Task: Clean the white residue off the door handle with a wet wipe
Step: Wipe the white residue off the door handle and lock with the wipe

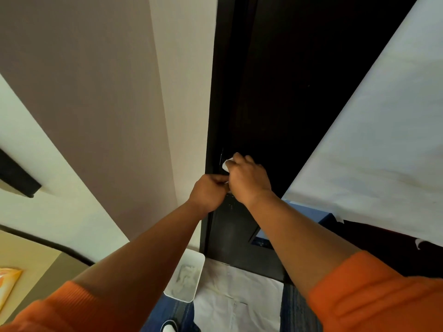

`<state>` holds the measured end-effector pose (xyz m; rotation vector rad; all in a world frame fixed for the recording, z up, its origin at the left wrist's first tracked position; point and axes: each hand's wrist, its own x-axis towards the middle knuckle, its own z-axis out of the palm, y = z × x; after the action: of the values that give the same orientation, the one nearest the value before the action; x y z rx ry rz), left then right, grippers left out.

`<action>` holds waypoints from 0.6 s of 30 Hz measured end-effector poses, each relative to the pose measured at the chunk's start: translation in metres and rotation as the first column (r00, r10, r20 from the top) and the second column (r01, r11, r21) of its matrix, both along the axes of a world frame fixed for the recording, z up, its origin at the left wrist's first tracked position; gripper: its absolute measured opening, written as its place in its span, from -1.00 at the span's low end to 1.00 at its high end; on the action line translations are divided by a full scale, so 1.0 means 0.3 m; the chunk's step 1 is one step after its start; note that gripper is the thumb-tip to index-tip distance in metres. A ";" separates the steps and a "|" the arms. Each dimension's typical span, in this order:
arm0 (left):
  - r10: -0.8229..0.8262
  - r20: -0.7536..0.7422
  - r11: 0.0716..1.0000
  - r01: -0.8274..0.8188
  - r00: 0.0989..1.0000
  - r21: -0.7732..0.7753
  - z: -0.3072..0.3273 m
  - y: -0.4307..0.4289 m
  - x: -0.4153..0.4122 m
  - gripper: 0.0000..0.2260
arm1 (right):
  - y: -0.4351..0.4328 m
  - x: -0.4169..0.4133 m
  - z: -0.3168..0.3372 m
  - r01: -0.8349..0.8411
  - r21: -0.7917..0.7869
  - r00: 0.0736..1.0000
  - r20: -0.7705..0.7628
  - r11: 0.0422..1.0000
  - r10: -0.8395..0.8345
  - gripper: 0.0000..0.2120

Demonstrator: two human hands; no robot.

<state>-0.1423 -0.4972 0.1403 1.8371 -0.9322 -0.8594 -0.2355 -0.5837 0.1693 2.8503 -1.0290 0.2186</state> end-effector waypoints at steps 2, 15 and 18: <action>0.005 -0.021 1.000 -0.005 1.000 0.020 -0.002 0.004 0.009 -0.80 | -0.013 -0.002 0.003 -0.027 -0.036 0.998 -0.057 0.999 0.025 -0.45; 0.037 -0.047 0.996 -0.034 0.998 0.078 -0.021 0.019 0.036 -0.86 | -0.032 0.009 0.031 -0.077 -0.018 0.995 -0.058 0.997 0.076 -0.54; 0.044 -0.081 0.997 -0.039 0.996 0.059 -0.013 0.011 0.032 -0.88 | -0.053 -0.032 0.030 -0.099 -0.020 0.995 -0.030 0.995 0.098 -0.53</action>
<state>-0.1327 -0.4940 0.1365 1.8493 -0.8220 -0.9378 -0.2450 -0.5996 0.1783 2.8794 -0.8765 0.1949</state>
